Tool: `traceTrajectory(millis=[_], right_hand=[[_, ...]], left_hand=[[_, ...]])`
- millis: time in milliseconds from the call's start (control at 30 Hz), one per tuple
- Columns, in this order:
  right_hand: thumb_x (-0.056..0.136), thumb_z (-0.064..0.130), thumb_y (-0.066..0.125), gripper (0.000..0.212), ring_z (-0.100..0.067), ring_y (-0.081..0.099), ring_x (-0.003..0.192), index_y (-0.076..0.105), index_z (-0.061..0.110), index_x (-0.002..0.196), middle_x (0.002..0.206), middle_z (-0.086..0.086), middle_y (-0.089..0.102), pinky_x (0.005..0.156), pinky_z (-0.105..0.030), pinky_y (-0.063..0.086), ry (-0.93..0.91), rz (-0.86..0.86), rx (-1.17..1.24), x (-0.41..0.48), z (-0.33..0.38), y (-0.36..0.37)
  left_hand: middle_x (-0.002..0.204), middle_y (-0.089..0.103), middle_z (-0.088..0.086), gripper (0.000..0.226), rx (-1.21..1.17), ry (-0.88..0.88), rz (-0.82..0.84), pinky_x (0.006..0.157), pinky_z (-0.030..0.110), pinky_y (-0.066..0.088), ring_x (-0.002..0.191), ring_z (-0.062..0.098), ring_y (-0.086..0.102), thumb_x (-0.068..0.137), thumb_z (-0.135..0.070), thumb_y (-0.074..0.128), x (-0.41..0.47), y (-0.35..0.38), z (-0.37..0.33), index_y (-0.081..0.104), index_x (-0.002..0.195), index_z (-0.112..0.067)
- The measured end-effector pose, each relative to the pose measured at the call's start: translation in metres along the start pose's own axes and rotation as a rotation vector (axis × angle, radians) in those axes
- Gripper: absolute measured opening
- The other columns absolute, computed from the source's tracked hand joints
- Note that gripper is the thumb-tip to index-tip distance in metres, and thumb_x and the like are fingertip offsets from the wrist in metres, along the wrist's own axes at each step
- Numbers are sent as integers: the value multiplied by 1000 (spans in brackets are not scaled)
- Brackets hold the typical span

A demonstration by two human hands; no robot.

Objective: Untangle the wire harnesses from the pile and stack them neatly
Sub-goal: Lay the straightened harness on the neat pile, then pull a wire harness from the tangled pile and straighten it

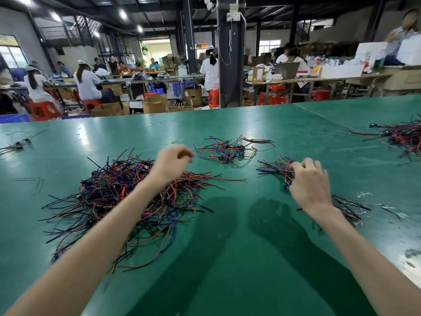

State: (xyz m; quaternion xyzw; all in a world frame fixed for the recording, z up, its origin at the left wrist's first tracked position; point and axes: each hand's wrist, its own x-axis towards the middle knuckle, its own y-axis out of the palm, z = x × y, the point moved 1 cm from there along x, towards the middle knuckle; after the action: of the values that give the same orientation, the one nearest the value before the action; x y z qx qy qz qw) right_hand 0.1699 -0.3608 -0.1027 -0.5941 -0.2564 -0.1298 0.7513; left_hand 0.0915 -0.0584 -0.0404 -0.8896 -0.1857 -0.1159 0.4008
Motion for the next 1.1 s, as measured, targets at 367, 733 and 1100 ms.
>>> traceTrajectory(millis=[367, 733, 1100], right_hand=[[81, 9, 54, 25, -29, 51, 100, 63, 8, 105, 102, -11, 58, 88, -37, 41, -253, 174, 134, -21, 38, 17], [79, 4, 53, 26, -30, 51, 96, 63, 5, 103, 96, -13, 59, 85, -36, 41, -248, 207, 245, -22, 39, 14], [78, 4, 52, 29, -28, 51, 94, 60, 7, 105, 92, -10, 57, 80, -33, 39, -248, 263, 279, -26, 40, 15]], left_hand=[[115, 67, 8, 21, 717, -184, 284, 95, 38, 48, 107, 26, 59, 91, -20, 59, 47, -51, 111, 70, 108, -14], [103, 69, 5, 16, 854, -150, 367, 89, 43, 50, 97, 25, 61, 90, -27, 64, 60, -58, 101, 70, 98, -16], [70, 54, 0, 17, 312, 21, -169, 50, 25, 33, 52, 13, 42, 97, -16, 51, 48, -82, 50, 63, 90, -7]])
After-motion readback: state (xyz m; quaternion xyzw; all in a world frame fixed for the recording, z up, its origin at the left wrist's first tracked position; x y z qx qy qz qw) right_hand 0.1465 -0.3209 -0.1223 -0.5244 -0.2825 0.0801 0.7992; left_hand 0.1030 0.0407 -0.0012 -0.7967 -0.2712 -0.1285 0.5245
